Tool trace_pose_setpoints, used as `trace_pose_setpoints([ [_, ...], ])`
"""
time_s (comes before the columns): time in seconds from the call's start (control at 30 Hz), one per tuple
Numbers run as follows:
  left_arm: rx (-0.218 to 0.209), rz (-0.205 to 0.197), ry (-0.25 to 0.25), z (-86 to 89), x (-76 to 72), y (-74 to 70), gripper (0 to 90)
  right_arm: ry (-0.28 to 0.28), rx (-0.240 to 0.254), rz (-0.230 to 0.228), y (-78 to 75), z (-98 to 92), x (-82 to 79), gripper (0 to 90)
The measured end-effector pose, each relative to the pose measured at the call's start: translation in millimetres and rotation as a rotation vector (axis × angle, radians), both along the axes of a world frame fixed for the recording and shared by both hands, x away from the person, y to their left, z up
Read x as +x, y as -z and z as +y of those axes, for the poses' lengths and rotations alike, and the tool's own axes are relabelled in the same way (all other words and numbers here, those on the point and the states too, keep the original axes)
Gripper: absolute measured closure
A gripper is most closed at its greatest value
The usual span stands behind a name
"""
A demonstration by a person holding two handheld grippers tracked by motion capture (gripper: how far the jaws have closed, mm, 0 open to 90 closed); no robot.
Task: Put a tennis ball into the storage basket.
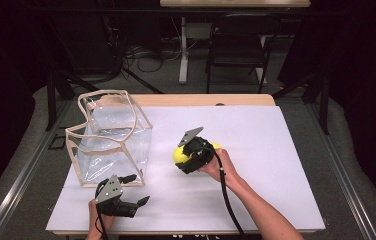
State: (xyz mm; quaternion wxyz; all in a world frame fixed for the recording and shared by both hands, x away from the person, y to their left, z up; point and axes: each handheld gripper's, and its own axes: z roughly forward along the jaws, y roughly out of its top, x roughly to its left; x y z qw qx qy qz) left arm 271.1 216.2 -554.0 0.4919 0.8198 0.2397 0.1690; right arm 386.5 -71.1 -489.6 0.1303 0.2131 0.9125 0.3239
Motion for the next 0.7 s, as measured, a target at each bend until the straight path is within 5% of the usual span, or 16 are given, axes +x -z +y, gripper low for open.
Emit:
trace_pose_setpoints([
  [0.7,0.000,0.001,0.002,-0.2,0.7,0.3,16.1,0.004,-0.002,0.009,-10.9,5.9,15.6,26.6],
])
